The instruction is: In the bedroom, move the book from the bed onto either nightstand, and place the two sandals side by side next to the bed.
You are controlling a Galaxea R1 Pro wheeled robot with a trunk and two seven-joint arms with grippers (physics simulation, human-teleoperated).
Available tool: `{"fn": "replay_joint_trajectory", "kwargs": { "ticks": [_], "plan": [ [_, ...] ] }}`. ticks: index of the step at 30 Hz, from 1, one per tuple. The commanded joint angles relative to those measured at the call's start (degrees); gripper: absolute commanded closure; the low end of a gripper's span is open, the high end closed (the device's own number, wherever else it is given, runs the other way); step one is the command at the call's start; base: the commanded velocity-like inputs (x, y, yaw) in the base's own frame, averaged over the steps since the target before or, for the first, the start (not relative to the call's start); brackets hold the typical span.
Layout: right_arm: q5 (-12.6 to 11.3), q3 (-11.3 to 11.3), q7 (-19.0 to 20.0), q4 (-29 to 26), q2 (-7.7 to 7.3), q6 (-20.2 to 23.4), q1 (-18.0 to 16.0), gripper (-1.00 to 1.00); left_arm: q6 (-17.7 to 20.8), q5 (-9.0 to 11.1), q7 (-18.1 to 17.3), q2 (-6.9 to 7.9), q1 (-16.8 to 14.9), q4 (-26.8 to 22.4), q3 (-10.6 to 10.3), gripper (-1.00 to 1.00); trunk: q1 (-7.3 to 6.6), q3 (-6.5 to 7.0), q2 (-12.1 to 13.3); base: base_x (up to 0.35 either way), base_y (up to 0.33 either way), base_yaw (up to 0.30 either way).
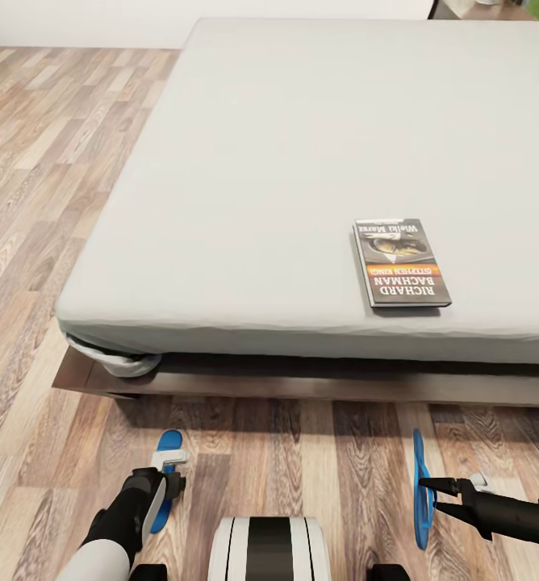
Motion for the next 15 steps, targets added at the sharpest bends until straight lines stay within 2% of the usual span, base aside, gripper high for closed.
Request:
{"fn": "replay_joint_trajectory", "kwargs": {
  "ticks": [1, 15],
  "plan": [
    [0.32, -0.07, 0.32, 0.02, 0.01, 0.15, -0.02, 1.00, 0.24, -0.17, -0.02, -0.06, -0.02, -0.09, 0.24, -1.00, -0.03, 0.20, 0.00, 0.000, 0.000, 0.000],
    [0.33, -0.01, 0.32, 0.08, 0.01, 0.15, -0.02, 1.00, 0.33, -0.17, -0.31, -0.05, -0.02, -0.17, 0.24, -1.00, -0.39, 3.30, 0.19, 0.000, 0.000, 0.000]
  ]
}}
